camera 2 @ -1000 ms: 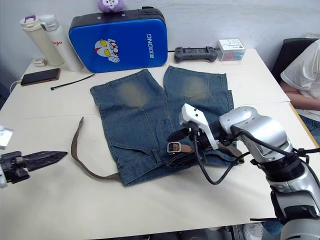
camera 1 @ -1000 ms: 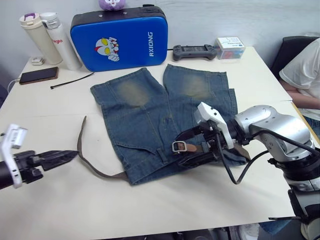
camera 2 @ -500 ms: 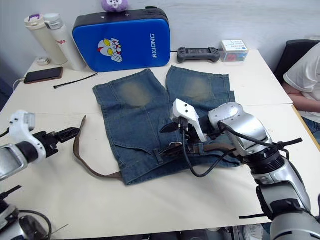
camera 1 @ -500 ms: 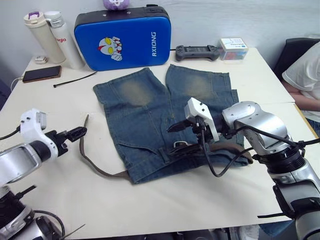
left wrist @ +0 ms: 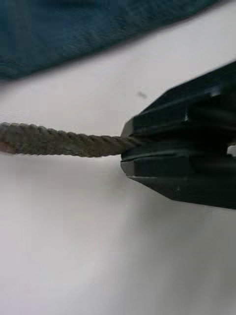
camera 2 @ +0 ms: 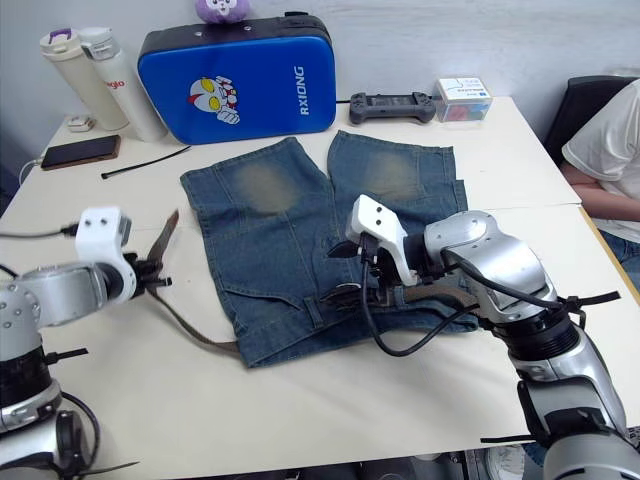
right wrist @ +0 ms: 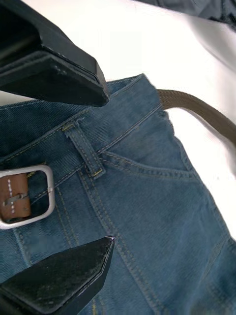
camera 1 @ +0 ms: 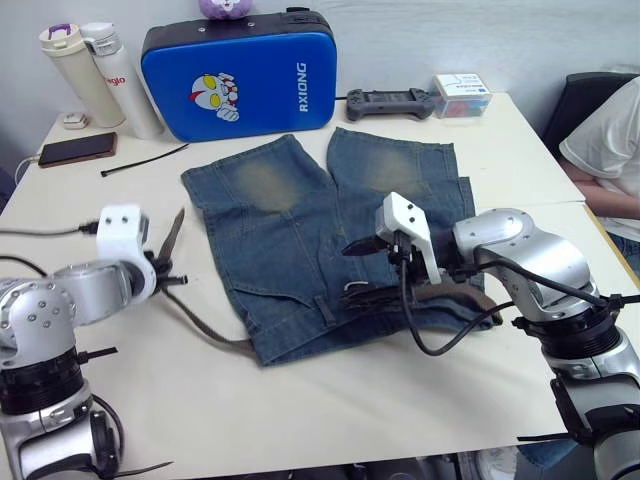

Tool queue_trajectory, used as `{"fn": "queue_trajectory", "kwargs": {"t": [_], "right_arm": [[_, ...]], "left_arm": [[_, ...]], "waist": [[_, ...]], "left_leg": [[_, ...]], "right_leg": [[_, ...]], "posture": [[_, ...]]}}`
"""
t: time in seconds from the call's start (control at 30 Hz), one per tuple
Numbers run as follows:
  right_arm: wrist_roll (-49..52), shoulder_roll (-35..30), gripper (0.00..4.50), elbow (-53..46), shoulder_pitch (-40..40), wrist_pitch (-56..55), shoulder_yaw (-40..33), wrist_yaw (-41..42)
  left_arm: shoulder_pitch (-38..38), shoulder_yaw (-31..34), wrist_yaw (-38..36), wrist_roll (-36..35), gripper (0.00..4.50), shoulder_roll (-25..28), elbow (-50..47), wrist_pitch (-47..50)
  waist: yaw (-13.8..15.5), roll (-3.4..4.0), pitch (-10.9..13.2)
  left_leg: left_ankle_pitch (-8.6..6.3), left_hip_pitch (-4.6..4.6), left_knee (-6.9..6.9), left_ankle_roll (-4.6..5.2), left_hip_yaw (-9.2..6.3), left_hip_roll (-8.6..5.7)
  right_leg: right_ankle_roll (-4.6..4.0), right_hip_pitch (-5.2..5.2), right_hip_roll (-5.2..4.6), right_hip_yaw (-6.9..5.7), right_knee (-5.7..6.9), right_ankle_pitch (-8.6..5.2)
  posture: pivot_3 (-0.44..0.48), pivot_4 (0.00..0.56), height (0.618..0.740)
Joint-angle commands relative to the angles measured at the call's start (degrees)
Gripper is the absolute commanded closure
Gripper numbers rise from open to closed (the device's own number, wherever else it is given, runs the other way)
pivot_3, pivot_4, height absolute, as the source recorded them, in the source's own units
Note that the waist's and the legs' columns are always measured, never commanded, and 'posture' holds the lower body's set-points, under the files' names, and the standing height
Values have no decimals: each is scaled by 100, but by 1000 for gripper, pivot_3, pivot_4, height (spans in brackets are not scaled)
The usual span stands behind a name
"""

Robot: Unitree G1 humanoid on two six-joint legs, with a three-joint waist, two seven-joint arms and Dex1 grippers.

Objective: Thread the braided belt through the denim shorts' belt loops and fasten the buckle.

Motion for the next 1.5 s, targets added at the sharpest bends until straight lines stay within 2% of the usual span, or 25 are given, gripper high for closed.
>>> {"fn": "queue_trajectory", "kwargs": {"t": [0.03, 0.13, 0.2, 0.3, 0.47, 0.57, 0.73, 0.77, 0.8, 0.87, 1.0, 1.07, 1.3, 1.5], "right_arm": [[8, 47, 0, -141, -29, -214, -318, -207], [-236, 194, 0, 35, -135, -718, -542, -594], [-720, 138, 0, 126, -217, -1436, -481, -771], [-1090, 119, 0, 236, -283, -2054, -389, -836], [-1992, 126, 0, -1, -153, -2950, -3, -1137], [-2384, 138, 0, -17, -40, -3186, 155, -1284], [-2572, 293, 0, -78, -2, -3037, 213, -1358], [-2583, 294, 523, -96, -11, -2942, 224, -1313], [-2593, 296, 786, -112, -15, -2875, 228, -1276], [-2616, 309, 1623, -147, 33, -2778, 226, -1260], [-2686, 307, 3761, -169, 130, -2723, 242, -1229], [-2707, 296, 4461, -154, 166, -2715, 251, -1193], [-2724, 339, 4461, 46, 113, -2833, 295, -1107], [-2642, 434, 4461, 280, -27, -2972, 281, -1028]], "left_arm": [[-186, -1522, -1632, 1000, 4453, 1081, -841, -1465], [-261, -2065, -2551, 1619, 4453, 1312, -898, -2550], [-337, -2725, -3392, 2208, 4453, 1521, -941, -3368], [-414, -3358, -4213, 2897, 4453, 1608, -794, -4165], [-821, -4059, -5391, 3622, 4453, 1164, -270, -5160], [-1058, -4153, -5796, 3840, 4453, 803, 116, -5377], [-1215, -4215, -6320, 4250, 4453, 500, 390, -5741], [-1225, -4191, -6393, 4320, 4500, 458, 436, -5799], [-1227, -4164, -6456, 4382, 4500, 422, 469, -5842], [-1231, -4057, -6558, 4423, 4500, 352, 515, -5862], [-1147, -3870, -6737, 4345, 4500, 259, 462, -5625], [-1096, -3743, -6758, 4297, 4500, 217, 410, -5492], [-917, -3402, -6791, 4334, 4500, 199, 266, -5280], [-736, -3364, -6771, 4485, 4500, 300, 80, -5032]], "waist": [[-11, -2, 2], [-9, 8, 6], [-16, 8, 6], [-19, 12, 8], [-1, 11, 8], [1, 10, 8], [-14, 10, 8], [-17, 10, 8], [-16, 10, 9], [-7, 10, 8], [-5, 10, 8], [-7, 10, 8], [-12, 10, 8], [-9, 10, 8]], "left_leg": [[2, -6, -1, -4, -1, 0], [4, -7, -11, -6, 8, -3], [7, -7, -13, -9, 11, -1], [8, -10, -17, -10, 16, 0], [11, -15, -14, -5, 17, 0], [12, -19, -9, -2, 16, 0], [14, -22, -4, 2, 15, 0], [14, -22, -4, 2, 15, 1], [14, -22, -4, 1, 15, 2], [14, -22, -4, 1, 14, 2], [14, -23, -1, 2, 12, 1], [14, -23, -1, 2, 12, 1], [14, -22, 0, 2, 12, 1], [14, -22, 1, 2, 12, 1]], "right_leg": [[0, -7, 0, 0, -1, 0], [-2, -12, -3, 5, -14, -1], [-5, -16, -1, 5, -13, -3], [-7, -25, 0, 8, -8, -4], [-7, -25, 0, 7, -6, -4], [-7, -26, 0, 7, -1, -4], [-7, -30, 1, 7, 20, -4], [-7, -30, 3, 7, 21, -4], [-7, -31, 5, 7, 22, -4], [-7, -32, 4, 7, 23, -4], [-7, -31, 4, 7, 25, -4], [-7, -31, 4, 7, 26, -4], [-7, -31, 4, 7, 28, -4], [-7, -31, 4, 6, 28, -4]], "posture": [[0, 150, 740], [0, 150, 740], [0, 150, 740], [0, 150, 740], [0, 150, 740], [0, 150, 740], [0, 150, 740], [0, 150, 740], [0, 150, 740], [0, 150, 740], [0, 150, 740], [0, 150, 740], [0, 150, 740], [0, 150, 740]]}}
